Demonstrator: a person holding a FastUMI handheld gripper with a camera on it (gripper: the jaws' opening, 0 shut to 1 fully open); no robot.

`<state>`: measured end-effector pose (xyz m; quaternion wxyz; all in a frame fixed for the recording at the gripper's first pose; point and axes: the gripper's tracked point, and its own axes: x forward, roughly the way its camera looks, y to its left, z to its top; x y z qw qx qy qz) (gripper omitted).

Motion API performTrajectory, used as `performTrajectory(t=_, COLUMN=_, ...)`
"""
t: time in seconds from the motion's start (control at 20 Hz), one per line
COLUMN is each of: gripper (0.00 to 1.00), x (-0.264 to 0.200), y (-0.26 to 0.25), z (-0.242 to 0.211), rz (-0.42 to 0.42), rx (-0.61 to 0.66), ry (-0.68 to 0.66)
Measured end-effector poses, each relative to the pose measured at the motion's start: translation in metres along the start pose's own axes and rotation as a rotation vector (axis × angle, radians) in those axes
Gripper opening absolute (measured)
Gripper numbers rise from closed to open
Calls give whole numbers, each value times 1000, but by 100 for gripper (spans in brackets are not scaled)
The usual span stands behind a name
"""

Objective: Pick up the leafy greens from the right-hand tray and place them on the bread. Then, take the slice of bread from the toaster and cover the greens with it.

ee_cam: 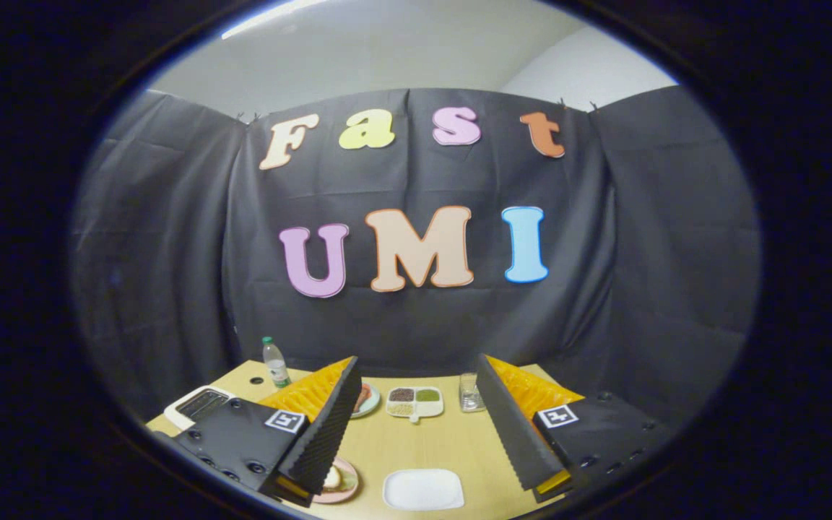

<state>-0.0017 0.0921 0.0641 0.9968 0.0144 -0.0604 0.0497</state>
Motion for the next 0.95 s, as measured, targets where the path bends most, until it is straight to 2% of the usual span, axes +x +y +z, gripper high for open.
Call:
performTrajectory(t=0.4, gripper=100, x=-6, y=-14, z=6, rz=-57, rx=22, ry=-11)
performTrajectory(t=0.95, gripper=100, x=-12, y=-46, z=12, rz=-74, rx=44, ry=-17)
